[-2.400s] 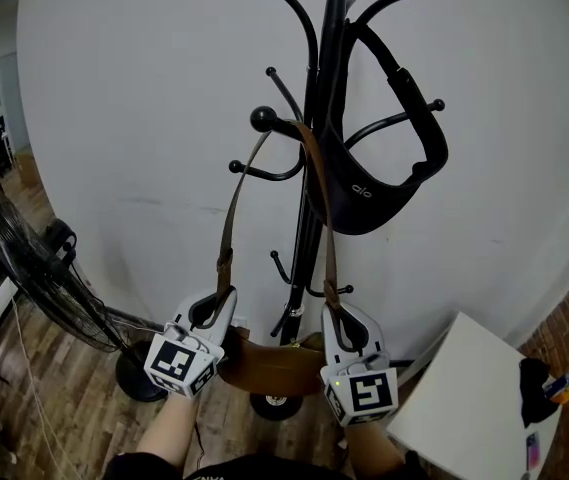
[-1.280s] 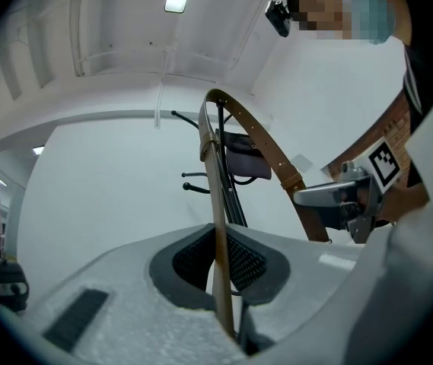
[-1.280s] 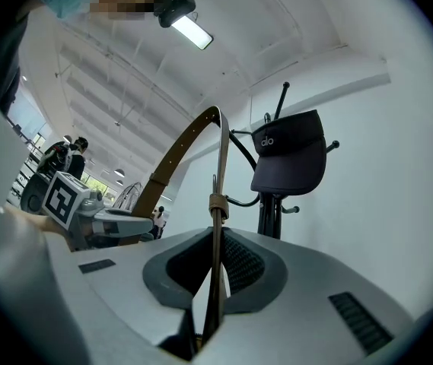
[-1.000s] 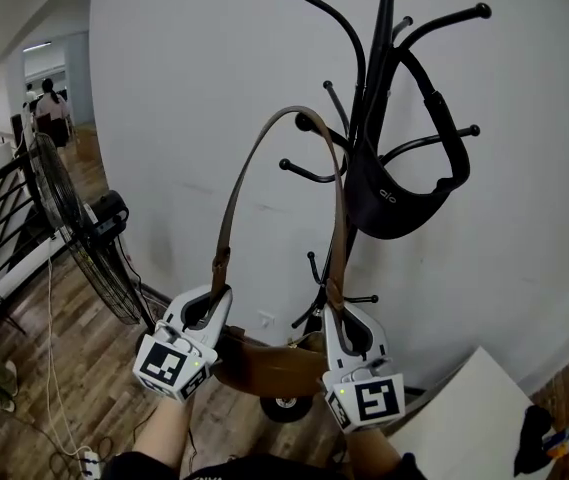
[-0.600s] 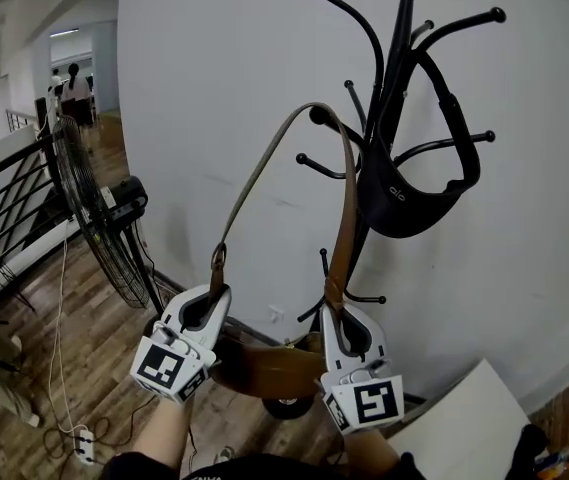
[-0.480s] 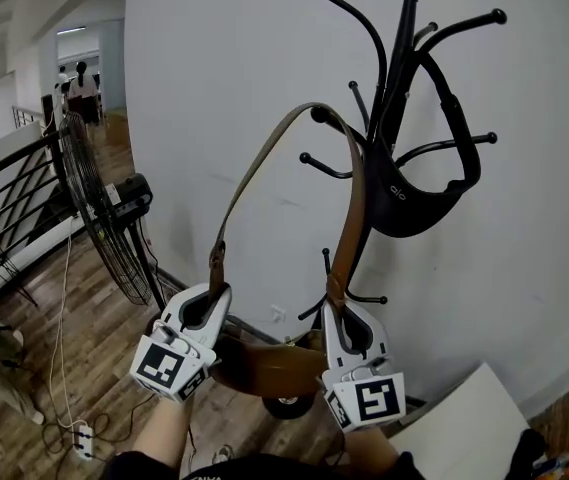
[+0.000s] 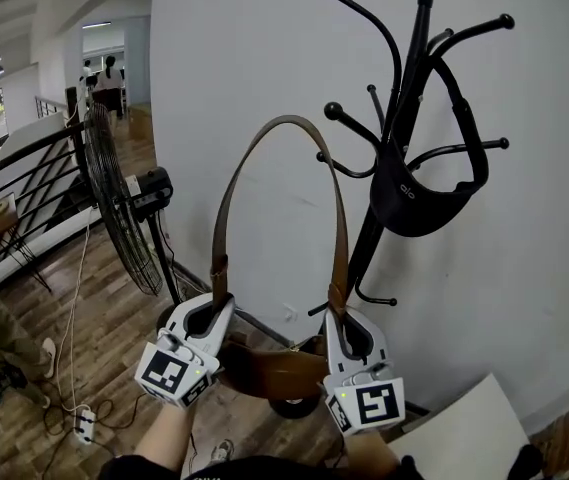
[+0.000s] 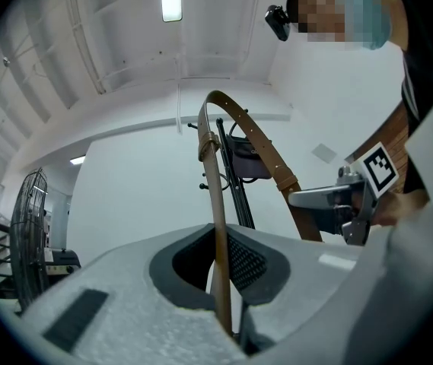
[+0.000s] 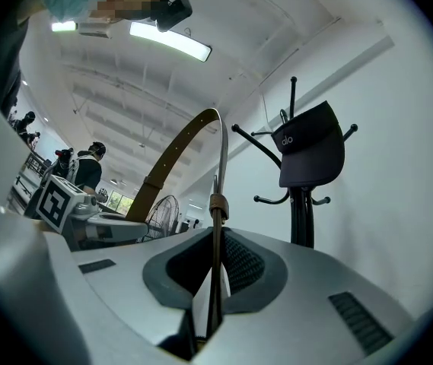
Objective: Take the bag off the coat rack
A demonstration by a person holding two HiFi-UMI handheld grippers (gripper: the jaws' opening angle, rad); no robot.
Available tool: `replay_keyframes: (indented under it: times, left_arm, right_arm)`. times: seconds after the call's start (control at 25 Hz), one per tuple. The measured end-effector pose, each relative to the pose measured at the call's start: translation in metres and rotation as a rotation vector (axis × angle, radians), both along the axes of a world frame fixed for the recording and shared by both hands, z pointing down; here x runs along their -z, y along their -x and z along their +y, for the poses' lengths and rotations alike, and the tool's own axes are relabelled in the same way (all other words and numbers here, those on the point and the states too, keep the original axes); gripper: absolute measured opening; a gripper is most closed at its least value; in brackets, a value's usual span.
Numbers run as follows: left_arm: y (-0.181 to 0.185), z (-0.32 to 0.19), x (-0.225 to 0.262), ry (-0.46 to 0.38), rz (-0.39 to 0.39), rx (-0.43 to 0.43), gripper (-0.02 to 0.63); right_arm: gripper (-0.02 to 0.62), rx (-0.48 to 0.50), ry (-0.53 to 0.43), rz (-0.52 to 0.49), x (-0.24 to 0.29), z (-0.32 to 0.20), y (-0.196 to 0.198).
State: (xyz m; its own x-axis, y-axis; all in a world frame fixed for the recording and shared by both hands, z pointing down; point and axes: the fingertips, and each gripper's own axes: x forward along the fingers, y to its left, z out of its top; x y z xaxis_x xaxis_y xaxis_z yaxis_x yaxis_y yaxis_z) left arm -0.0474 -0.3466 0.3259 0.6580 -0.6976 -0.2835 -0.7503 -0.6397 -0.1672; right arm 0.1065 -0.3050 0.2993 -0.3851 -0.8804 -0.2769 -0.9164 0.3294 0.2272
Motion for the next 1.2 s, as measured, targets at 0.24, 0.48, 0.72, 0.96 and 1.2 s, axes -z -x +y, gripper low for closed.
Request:
replay_keyframes:
  times: [0.24,0.48,0.72,0.96,1.2]
  left_arm:
    - [0.014,0.015,-0.026,0.061,-0.013,0.05,0.012]
    - [0.028,0.036,-0.059,0.141,-0.037,0.093,0.012]
    - [0.036,0.056,-0.087,0.193,-0.013,0.13,0.012]
    - [0.038,0.078,-0.117,0.237,-0.029,0.15,0.012]
    - [0.037,0.099,-0.151,0.342,-0.022,0.169,0.012]
  right_arm:
    - [0.028,0.045,0.063,-0.015,-0.028,0.006,0.01]
    - [0.028,0.095,0.135,-0.022,-0.062,0.015,0.023]
    - [0.028,0.129,0.213,-0.033,-0.096,0.026,0.026]
    - [0.028,0.158,0.279,-0.029,-0.124,0.04,0.029]
    - [0.028,0.191,0.346,-0.014,-0.154,0.052,0.032]
